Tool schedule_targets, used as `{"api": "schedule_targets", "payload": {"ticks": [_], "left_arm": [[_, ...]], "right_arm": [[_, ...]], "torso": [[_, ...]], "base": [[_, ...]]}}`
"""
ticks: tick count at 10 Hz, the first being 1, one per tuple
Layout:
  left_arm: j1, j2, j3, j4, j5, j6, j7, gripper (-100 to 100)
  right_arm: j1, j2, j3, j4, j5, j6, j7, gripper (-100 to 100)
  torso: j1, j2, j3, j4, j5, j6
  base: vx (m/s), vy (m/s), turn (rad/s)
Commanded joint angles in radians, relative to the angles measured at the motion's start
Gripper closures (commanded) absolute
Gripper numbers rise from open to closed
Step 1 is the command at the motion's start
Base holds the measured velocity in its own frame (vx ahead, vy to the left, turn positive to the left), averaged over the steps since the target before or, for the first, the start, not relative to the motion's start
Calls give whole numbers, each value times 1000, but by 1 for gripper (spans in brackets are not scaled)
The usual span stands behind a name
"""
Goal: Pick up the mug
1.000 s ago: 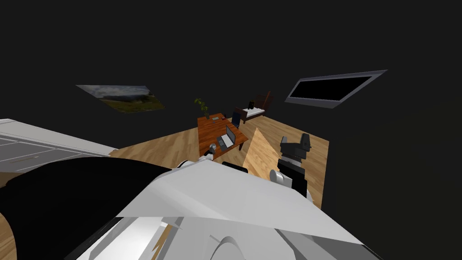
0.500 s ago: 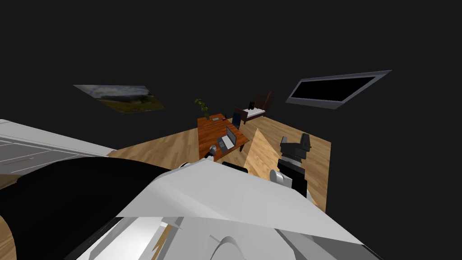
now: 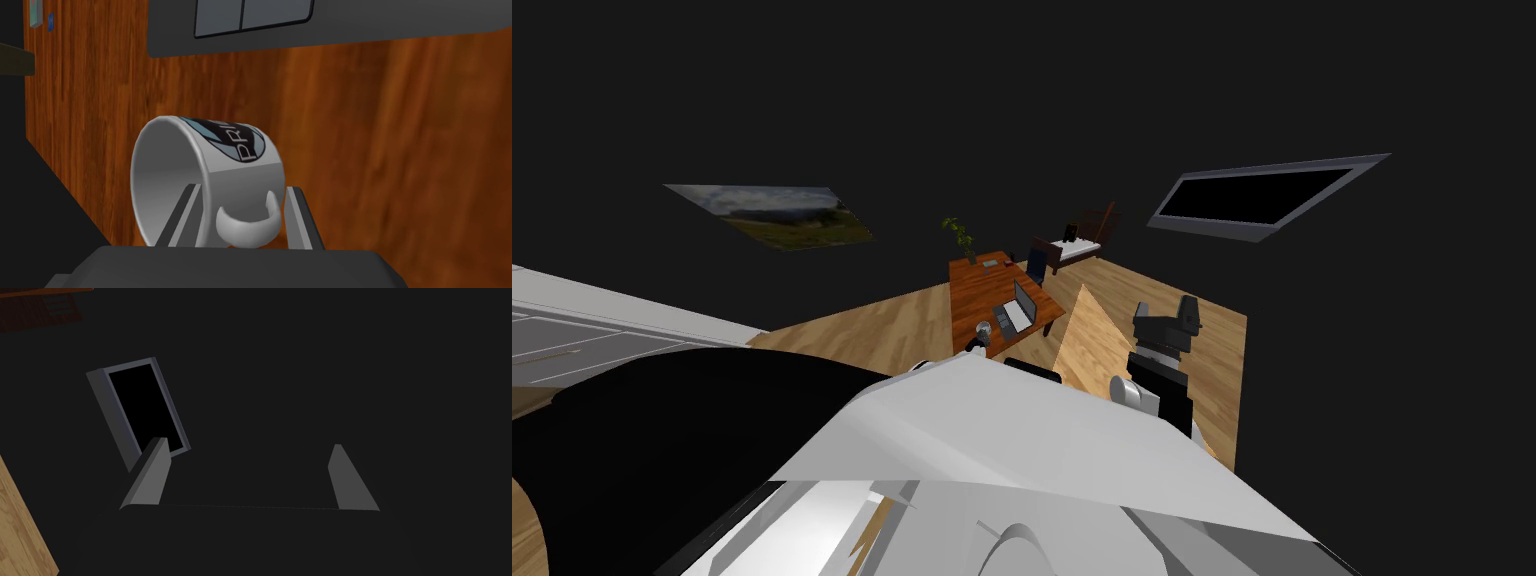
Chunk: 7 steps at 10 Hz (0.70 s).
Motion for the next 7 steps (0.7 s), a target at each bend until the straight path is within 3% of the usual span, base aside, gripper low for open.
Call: {"api": "schedule_targets", "payload": {"ticks": [1, 2, 3, 4, 6, 7], "left_arm": [[0, 0, 0, 0, 0, 0, 0, 100], [0, 0, 0, 0, 0, 0, 0, 100], [0, 0, 0, 0, 0, 0, 0, 0], [-24, 27, -10, 0, 8, 32, 13, 100], [-16, 22, 4, -24, 8, 40, -1, 100], [-15, 22, 6, -28, 8, 48, -4, 0]], "right_arm": [[0, 0, 0, 0, 0, 0, 0, 0], [0, 0, 0, 0, 0, 0, 0, 0], [0, 0, 0, 0, 0, 0, 0, 0], [0, 0, 0, 0, 0, 0, 0, 0], [0, 0, 0, 0, 0, 0, 0, 0], [0, 0, 0, 0, 0, 0, 0, 0]], "torso": [[0, 0, 0, 0, 0, 0], [0, 0, 0, 0, 0, 0], [0, 0, 0, 0, 0, 0], [0, 0, 0, 0, 0, 0], [-5, 8, 4, 1, -1, 0], [-3, 5, 3, 1, -1, 0]], "base": [[0, 0, 0], [0, 0, 0], [0, 0, 0], [-83, -60, -18], [-92, -56, -4], [-10, -7, 1]]}}
